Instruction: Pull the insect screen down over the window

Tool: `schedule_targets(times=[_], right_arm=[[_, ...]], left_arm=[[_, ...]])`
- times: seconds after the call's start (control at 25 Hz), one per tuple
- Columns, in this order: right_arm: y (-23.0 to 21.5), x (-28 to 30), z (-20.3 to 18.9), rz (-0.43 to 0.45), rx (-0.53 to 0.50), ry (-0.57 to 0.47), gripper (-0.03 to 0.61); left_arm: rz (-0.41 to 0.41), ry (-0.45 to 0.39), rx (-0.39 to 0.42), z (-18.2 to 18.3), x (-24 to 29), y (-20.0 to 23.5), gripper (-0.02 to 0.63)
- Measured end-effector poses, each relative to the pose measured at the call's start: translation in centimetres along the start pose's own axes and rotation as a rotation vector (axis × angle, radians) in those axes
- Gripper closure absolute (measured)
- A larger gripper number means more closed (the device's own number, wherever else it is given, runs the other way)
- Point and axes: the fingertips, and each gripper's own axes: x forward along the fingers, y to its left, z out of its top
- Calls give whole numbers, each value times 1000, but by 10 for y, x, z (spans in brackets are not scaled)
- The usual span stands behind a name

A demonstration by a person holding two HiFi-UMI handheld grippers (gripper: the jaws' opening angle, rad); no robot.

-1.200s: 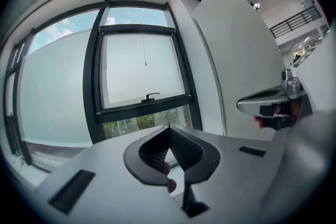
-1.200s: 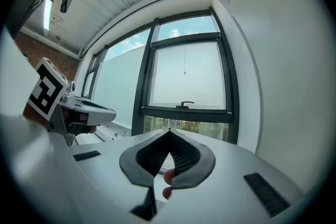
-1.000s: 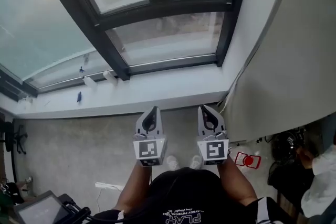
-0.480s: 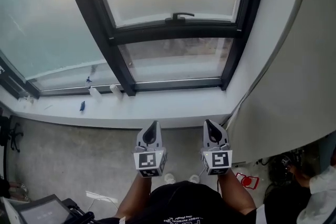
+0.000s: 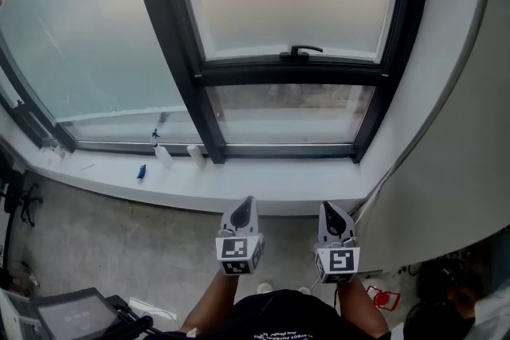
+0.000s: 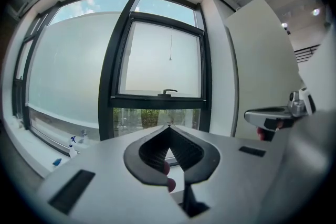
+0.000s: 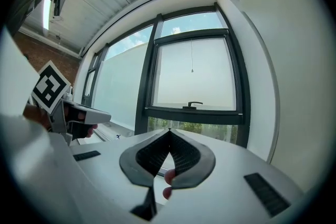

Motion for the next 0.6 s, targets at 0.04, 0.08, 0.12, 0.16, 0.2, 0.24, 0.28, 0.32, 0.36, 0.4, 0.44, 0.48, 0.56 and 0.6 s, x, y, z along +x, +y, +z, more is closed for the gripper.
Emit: schedule_targets(times=[0.04,0.08,0.12,0.16,0.2,0.24,0.28,0.32,0.36,0.4,0.44,0.48,0.56,0.6], right_arm=[[4,2,-1,0,5,2,575],[7,4,-2,-4,12,4,575],[9,6,-2,-11,19,6,575],[10,10,0,-20,25,5,575],[11,13,2,-29,31,4,575],[12,16,4,-36,35,2,575],[15,20,7,-40,37,-1,575],[17,23,8,-44,38,-5,575],[19,26,9,-48,39,-8,575],[20,28,8,-53,40,-9,575],[20,29,7,-58,41,-7,575],[20,29,4,-62,41,-3,575],[20,32,-2,-65,43,9,575],[20,34,-4,-65,45,16,575]], left_arm=[[-2,-4,7,1,0,3,611],[-5,-9,15,2,0,7,611],[-9,-14,20,3,1,11,611],[-15,-17,21,5,2,14,611],[-20,-18,21,6,3,18,611],[-23,-20,23,9,4,21,611],[-21,-23,27,12,4,26,611],[-18,-27,33,15,4,29,611],[-18,-30,38,17,5,32,611],[-22,-33,41,17,7,34,611],[-28,-33,42,16,9,35,611],[-35,-32,40,16,11,35,611],[-47,-24,18,15,17,35,611],[-47,-17,11,14,21,36,611]])
